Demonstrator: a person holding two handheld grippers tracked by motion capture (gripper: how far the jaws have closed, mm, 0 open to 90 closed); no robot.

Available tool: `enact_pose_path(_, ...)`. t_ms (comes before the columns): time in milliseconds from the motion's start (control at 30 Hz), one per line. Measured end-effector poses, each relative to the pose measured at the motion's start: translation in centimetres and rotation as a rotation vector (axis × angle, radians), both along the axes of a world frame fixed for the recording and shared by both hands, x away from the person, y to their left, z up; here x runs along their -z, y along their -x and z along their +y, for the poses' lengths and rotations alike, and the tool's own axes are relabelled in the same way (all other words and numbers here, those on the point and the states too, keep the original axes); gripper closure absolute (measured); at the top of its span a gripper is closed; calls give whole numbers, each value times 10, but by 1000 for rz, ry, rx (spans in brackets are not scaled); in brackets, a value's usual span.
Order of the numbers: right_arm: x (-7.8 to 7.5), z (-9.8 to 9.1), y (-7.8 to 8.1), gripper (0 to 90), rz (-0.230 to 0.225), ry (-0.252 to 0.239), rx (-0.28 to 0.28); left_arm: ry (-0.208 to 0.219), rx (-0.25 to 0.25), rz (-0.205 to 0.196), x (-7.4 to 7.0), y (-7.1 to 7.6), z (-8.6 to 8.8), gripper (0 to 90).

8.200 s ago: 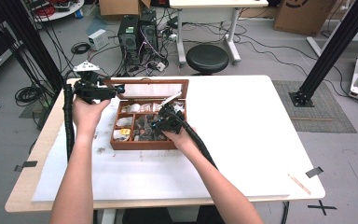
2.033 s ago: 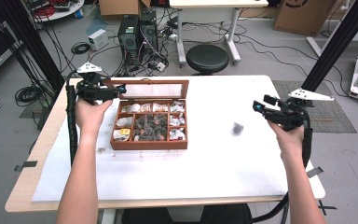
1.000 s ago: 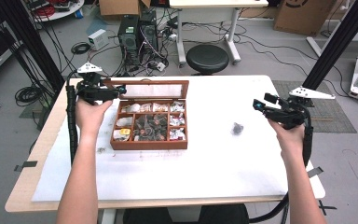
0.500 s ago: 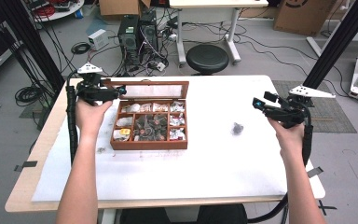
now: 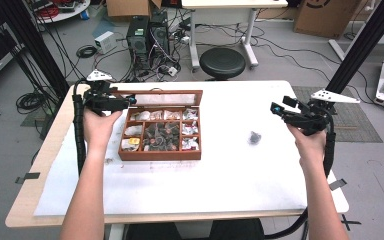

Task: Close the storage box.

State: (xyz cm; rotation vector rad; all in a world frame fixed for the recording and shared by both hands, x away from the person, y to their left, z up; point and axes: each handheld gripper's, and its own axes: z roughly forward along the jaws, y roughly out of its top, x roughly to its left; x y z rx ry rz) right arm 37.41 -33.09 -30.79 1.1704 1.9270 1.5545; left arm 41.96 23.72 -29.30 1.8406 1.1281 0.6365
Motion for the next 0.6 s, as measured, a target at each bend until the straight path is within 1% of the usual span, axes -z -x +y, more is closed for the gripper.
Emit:
enact_pose_path(133,0,0,-1,327,-7,-3,-1,-23,-17,4,0,3,-3,252)
enact_pose_path(333,-1,0,-1,327,-8,-10,-2,-27,-19,-10,2,5,-4,250)
enact_pose_path(467,-1,0,-1,327,-6,-8,-5,-31,-15,-4,2,6,-4,250)
enact_pose_path(600,-1,0,-1,326,-7,-8,-5,-58,-28,-1,-1,7,-6,249)
